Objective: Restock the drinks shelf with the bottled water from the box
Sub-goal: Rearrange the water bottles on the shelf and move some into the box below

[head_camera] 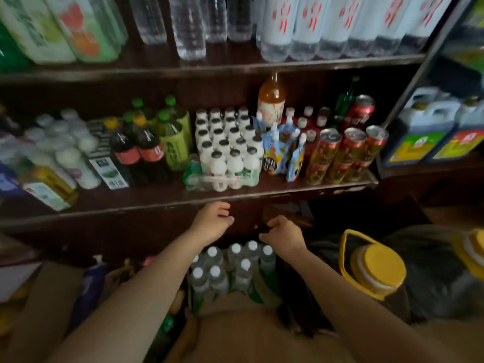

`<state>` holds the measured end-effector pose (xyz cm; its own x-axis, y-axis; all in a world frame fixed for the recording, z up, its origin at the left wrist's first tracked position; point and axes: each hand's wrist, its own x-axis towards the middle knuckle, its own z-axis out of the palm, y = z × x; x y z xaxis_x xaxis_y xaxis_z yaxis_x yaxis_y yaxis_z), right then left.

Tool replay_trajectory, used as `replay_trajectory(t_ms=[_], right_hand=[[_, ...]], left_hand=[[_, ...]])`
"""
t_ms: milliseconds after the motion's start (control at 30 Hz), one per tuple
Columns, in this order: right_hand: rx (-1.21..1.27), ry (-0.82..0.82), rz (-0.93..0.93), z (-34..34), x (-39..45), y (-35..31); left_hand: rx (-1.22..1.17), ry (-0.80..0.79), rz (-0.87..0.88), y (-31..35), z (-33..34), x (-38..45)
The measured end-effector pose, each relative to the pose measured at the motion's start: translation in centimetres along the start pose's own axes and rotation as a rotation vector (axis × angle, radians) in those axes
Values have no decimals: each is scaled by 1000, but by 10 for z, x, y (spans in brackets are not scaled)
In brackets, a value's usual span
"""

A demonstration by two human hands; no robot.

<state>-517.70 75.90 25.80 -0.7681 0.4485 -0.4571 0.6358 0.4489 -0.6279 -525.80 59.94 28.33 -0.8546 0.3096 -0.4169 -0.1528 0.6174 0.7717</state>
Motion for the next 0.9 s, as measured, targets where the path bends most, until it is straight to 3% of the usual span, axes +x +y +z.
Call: replay_trajectory(t_ms=[267,467,667,900], right_hand=[[-38,-18,71,95,46,127],[137,-21,145,151,88,193],[344,93,172,202,151,237],[522,174,101,241,204,278]], left_hand=[[18,-124,-47,-120,96,58],[96,-112,115,-162,135,102],[538,-270,432,-147,171,156],[1052,-366,586,-150,220,198]])
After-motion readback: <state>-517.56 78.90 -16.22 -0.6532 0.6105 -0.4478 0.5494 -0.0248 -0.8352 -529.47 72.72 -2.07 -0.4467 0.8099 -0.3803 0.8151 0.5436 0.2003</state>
